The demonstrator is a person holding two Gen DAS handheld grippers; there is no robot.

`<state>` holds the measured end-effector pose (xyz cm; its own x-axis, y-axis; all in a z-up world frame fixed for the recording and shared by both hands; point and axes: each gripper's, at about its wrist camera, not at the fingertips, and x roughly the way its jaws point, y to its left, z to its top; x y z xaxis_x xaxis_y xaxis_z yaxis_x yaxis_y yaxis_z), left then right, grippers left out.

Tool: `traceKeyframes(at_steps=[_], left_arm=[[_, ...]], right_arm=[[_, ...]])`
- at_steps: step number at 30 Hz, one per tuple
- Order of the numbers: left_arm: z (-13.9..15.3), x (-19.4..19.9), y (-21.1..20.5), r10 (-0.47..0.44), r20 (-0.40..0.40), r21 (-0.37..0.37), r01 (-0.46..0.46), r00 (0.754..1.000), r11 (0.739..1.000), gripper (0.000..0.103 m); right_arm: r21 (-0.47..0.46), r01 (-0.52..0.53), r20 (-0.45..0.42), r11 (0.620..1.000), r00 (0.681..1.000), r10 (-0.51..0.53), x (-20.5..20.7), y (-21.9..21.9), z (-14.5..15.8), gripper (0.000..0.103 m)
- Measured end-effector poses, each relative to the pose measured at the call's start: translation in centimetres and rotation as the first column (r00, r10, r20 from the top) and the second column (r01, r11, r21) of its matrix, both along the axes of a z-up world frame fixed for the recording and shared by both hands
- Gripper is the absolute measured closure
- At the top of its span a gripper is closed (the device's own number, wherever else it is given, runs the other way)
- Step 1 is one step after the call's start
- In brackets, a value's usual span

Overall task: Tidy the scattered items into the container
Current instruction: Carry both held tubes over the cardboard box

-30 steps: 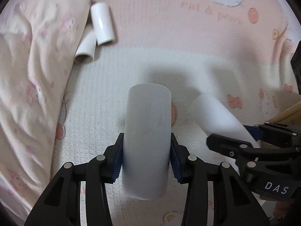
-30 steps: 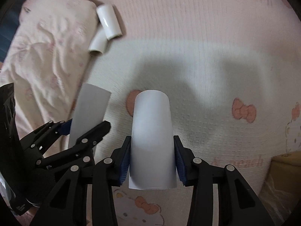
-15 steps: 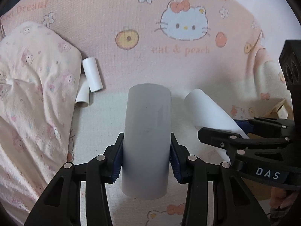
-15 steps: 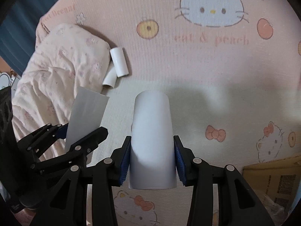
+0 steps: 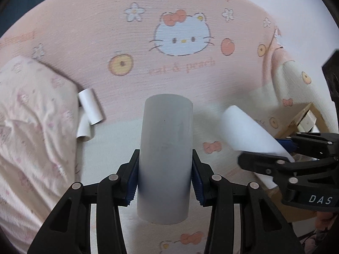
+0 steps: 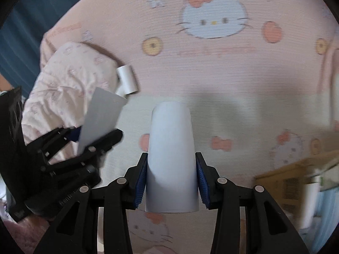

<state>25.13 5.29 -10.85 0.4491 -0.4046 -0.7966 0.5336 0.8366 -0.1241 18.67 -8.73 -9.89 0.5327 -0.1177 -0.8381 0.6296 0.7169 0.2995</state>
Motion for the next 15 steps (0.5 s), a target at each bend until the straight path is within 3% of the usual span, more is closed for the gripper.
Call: traceKeyframes(at_steps=[10,15], left_arm=[[3.5,-1.5,-7.7,-0.162,0.054,-0.03,0.163,0.985,0.986,0.056],[4.0,-2.5,-10.8,-0.188,0.069,-0.012,0.189,0.98,0.982,0.056]], right_arm=[[-0.009,0.1,0.064,0.995,0.993,-0.099,-7.7,-3.5,3.6,0.063],[-0.023,0.147,0.1,0.989,0.984,-0.144,-10.5,-4.3,3.8,0.063]])
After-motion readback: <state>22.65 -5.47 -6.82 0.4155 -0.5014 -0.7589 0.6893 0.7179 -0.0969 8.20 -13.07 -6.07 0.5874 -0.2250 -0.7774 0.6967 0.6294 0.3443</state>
